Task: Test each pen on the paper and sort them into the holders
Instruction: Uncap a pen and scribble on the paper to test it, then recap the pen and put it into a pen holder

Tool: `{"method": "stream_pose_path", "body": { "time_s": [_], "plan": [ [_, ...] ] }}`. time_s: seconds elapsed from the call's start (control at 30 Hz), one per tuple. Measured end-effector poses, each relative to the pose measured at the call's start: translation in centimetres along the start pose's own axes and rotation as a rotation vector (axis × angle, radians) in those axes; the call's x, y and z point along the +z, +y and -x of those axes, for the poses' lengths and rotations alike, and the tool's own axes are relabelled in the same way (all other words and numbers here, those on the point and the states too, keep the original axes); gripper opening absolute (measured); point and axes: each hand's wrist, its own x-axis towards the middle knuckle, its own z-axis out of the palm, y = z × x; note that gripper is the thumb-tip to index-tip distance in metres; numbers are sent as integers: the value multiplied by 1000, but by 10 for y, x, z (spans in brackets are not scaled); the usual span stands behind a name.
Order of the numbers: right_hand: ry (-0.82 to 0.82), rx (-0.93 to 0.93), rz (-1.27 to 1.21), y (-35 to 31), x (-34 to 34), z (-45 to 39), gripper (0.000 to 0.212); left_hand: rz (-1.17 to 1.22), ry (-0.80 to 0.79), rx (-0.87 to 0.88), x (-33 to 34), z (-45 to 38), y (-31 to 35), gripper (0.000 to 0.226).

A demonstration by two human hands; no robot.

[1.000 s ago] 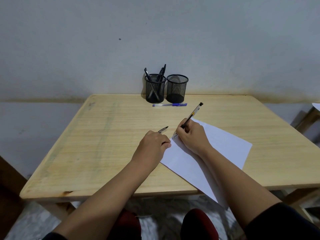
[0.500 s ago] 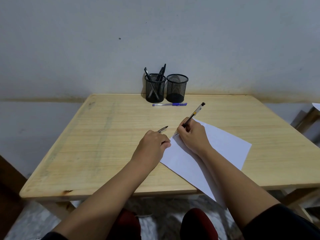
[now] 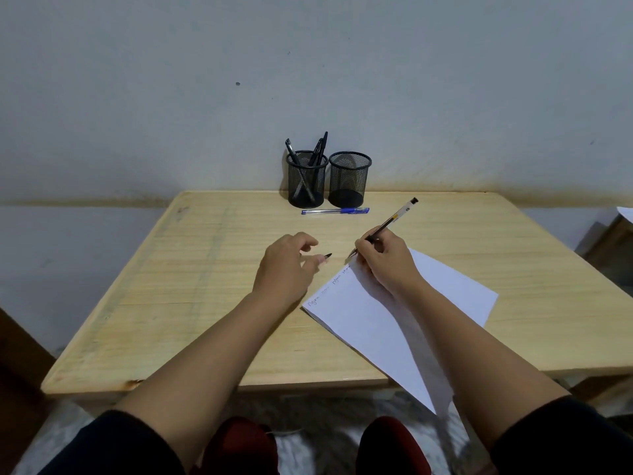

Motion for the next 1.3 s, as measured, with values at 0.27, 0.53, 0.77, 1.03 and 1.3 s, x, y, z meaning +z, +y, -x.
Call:
{"method": "stream_pose_path", "body": {
  "time_s": [0.27, 0.53, 0.77, 1.03, 1.3],
  "plan": [
    [-16, 71, -198, -17, -8, -3, 22, -162, -163, -61, 5, -13, 1, 22],
    [-49, 16, -385, -42, -14, -4, 18, 397, -6, -181, -17, -15, 20, 10],
    [-81, -24, -405, -55, -14, -5, 17, 428, 16, -133, -31, -16, 32, 11],
    [-142, -38, -428, -54, -16, -6, 9, 362, 0, -66, -30, -19, 37, 15],
    [-154, -86, -425, -53, -12, -6, 10, 345, 54, -56, -25, -18, 43, 11]
  ]
}}
